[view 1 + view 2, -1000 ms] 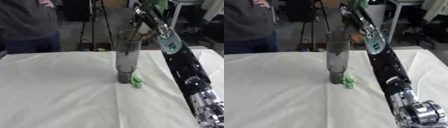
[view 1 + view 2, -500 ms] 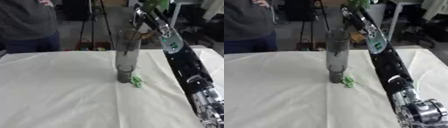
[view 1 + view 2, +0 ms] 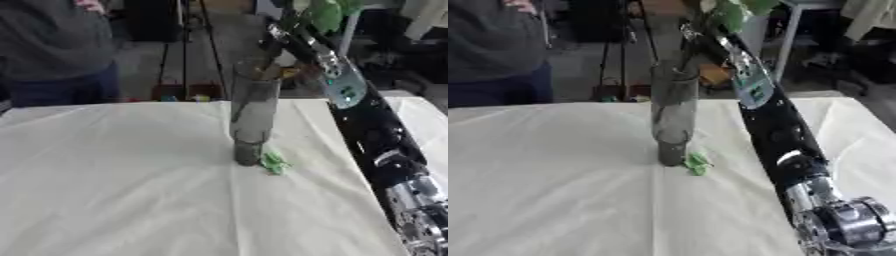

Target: Arrange flowers into the vase.

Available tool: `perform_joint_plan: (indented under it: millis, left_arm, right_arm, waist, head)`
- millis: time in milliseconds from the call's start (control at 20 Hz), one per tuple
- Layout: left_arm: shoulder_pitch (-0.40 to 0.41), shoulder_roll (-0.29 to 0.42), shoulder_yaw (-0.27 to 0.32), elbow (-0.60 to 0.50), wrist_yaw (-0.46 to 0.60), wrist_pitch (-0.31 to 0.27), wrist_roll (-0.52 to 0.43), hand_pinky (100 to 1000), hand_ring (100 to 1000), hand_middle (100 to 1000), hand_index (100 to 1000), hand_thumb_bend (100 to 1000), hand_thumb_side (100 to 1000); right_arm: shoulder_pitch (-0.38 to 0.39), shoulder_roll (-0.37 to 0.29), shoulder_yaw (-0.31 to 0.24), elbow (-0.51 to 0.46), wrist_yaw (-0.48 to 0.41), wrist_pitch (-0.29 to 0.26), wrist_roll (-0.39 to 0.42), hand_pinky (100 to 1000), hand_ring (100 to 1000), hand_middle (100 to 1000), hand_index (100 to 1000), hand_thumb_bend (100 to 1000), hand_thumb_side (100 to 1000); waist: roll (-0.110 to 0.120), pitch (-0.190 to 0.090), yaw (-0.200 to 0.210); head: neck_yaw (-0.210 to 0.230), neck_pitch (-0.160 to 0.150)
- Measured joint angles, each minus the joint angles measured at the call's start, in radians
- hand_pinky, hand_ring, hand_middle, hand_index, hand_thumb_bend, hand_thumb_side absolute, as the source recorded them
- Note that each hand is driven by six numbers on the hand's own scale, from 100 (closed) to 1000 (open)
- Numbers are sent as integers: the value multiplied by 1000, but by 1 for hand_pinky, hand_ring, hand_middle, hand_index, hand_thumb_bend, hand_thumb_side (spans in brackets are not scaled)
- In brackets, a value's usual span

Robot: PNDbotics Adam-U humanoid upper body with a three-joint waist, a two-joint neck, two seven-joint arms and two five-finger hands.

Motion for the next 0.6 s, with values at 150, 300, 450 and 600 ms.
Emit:
perform_joint_plan:
  millis: [150,300,450,600]
  left_arm:
    - [0,0,0,0,0,0,0,809,789,755,742,470,771]
    - [0,0,0,2,0,0,0,809,788,755,742,470,771]
    - [0,0,0,5,0,0,0,809,788,755,742,469,772]
    - [0,0,0,6,0,0,0,809,788,755,742,469,772]
  right_arm:
    - [-6,-2,1,5,20,-10,21,447,557,365,459,100,1000]
    - [-13,-5,7,10,38,-22,33,454,564,378,470,100,1000]
    - [-28,-5,14,10,58,-38,40,457,565,383,473,100,1000]
    - [-41,-5,19,13,79,-55,40,459,565,384,471,100,1000]
  waist:
    - [-1,0,0]
    - [-4,0,-1]
    - [-6,-1,-1]
    - [-6,-2,-1]
  head:
    - [0,0]
    - [0,0]
    - [0,0]
    - [0,0]
